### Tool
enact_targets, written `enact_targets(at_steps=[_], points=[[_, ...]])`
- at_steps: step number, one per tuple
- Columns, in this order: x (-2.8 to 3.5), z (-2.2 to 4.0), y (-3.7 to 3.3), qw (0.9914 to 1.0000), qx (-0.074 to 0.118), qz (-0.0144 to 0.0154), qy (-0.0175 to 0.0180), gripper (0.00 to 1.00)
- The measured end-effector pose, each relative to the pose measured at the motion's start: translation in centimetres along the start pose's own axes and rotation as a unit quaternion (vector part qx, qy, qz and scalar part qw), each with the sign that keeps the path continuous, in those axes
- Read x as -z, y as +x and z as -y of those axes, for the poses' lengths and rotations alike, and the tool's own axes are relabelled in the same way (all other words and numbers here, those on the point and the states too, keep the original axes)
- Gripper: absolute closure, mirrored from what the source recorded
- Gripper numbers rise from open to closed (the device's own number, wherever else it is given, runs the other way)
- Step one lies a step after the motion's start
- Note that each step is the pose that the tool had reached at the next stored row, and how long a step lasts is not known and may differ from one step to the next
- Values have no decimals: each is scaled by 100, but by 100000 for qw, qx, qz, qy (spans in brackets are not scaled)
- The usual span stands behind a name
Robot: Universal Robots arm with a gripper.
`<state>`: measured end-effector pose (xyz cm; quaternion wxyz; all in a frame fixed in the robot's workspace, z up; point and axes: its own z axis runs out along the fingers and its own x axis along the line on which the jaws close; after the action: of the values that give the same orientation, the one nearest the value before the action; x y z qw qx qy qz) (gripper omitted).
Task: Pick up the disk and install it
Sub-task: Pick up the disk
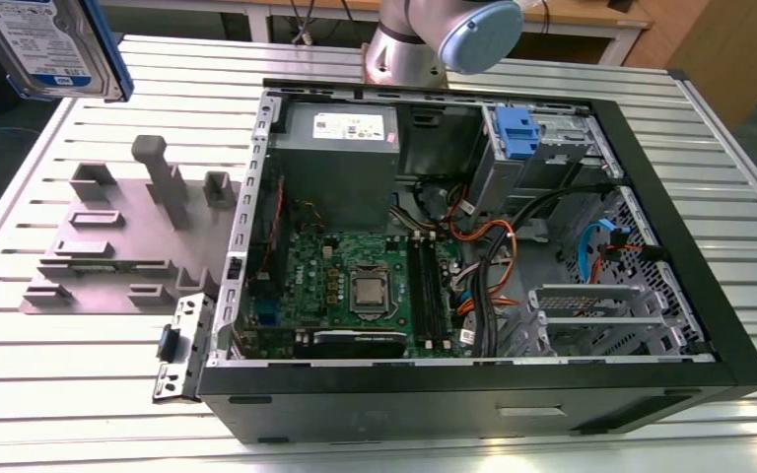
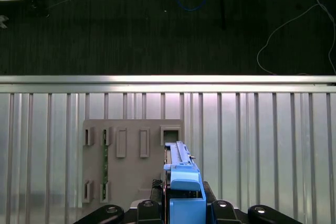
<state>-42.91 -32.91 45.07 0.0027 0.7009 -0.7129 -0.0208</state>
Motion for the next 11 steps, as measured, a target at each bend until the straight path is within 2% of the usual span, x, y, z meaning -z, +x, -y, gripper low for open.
enact_targets(at_steps=[7, 11], points=[[1, 49, -1, 100000, 4, 2, 2, 64], [1, 50, -1, 100000, 0, 3, 4, 64]])
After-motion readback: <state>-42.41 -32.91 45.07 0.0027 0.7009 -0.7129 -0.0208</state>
